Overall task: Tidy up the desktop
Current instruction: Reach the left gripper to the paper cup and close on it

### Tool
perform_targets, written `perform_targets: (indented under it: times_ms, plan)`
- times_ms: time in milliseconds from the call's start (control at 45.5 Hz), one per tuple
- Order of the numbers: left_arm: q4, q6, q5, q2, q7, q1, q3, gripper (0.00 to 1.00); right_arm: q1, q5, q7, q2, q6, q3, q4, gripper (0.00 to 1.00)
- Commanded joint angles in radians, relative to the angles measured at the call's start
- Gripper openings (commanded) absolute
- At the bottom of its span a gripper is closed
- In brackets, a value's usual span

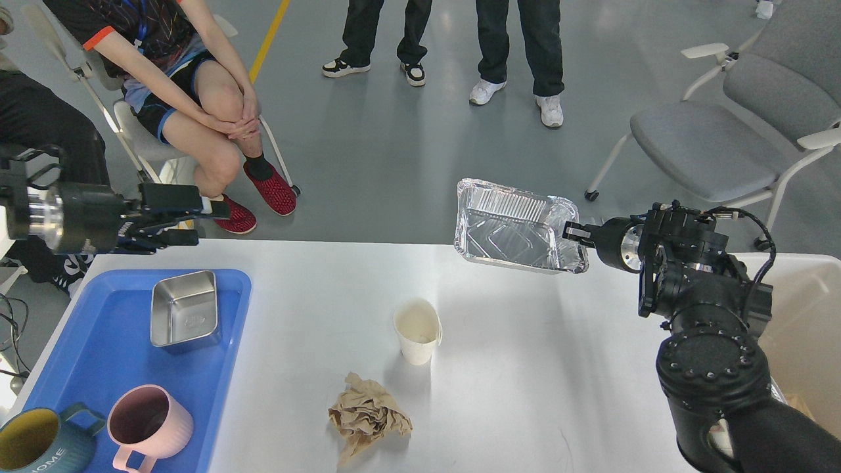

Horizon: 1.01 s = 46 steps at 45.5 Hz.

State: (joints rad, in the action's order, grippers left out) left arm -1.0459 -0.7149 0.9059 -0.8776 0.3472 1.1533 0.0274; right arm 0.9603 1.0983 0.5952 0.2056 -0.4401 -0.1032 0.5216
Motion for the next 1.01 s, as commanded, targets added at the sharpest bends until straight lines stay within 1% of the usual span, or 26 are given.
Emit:
perform_targets:
  times_ms: [0, 110, 220, 285, 527, 746, 988]
  plan:
    - [0.085, 0.0, 0.021, 0.141, -0.071, -0.01, -0.004, 0.97, 0.0, 0.0, 0.0, 0.0, 0.001, 0.0, 0.0, 0.0]
    - [0.158, -0.003, 0.021, 0.244, -0.096, -0.012, -0.006, 0.97, 0.0, 0.0, -0.002, 0.0, 0.004, 0.0, 0.0, 0.0]
    - [0.265, 0.002, 0.021, 0.371, -0.122, -0.024, -0.006, 0.98, 0.0, 0.0, -0.002, 0.0, 0.006, 0.0, 0.0, 0.0]
    - [0.306, 0.003, 0.021, 0.449, -0.138, -0.03, -0.006, 0.98, 0.0, 0.0, -0.002, 0.0, 0.006, -0.001, -0.002, 0.0]
    - [0.399, 0.002, 0.024, 0.615, -0.151, -0.076, -0.007, 0.97, 0.0, 0.0, -0.002, 0.0, 0.008, -0.001, -0.002, 0.0]
    - [0.489, 0.003, 0.021, 0.709, -0.151, -0.104, -0.006, 0.97, 0.0, 0.0, -0.002, 0.0, 0.008, 0.0, 0.0, 0.0]
    - [0.503, 0.003, 0.013, 0.75, -0.148, -0.115, -0.004, 0.97, -0.005, 0.0, 0.001, -0.002, 0.006, 0.0, -0.002, 0.0]
